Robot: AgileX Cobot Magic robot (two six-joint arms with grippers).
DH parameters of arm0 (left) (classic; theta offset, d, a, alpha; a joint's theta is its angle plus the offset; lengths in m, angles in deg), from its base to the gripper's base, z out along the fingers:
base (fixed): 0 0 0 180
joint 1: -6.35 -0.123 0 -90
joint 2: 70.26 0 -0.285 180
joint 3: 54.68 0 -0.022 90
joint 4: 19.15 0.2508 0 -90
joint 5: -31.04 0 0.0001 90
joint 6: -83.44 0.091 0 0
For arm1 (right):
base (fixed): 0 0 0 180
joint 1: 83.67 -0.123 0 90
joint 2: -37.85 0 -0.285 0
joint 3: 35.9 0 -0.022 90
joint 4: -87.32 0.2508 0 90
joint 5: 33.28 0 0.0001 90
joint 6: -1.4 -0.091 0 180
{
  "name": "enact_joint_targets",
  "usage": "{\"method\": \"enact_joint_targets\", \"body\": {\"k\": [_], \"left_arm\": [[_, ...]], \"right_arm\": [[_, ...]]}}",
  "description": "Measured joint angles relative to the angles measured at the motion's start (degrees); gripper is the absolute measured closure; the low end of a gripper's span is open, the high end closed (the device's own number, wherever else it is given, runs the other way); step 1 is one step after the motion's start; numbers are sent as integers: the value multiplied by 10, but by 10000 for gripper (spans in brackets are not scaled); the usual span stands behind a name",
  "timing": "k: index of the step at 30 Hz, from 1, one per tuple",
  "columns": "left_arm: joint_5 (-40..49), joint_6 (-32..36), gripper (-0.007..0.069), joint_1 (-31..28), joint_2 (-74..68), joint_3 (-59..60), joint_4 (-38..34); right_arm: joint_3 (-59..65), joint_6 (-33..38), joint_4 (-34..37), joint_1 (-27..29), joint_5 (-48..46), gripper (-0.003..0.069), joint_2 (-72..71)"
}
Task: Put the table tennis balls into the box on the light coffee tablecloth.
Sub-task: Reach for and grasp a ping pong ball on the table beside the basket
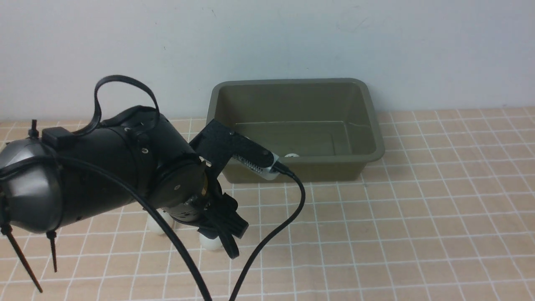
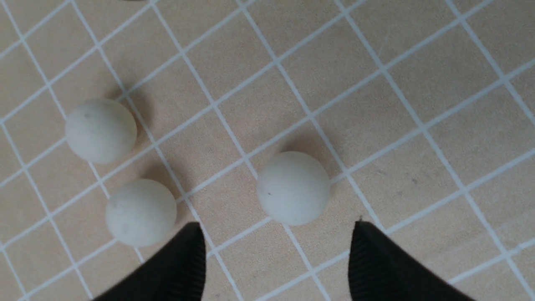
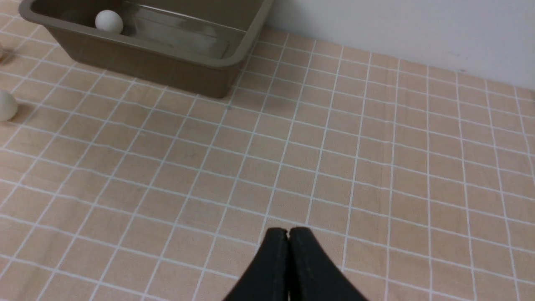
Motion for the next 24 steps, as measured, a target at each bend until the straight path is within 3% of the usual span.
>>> {"method": "enact_joint_targets", "body": {"k": [13, 24], "left_arm": [[-20, -11, 209, -33, -55, 0, -25], [-62, 49, 209, -57, -87, -2, -110]], "right_arm": [[0, -1, 17, 0, -12, 676, -6], [0, -2, 19, 0, -13, 676, -6]]}}
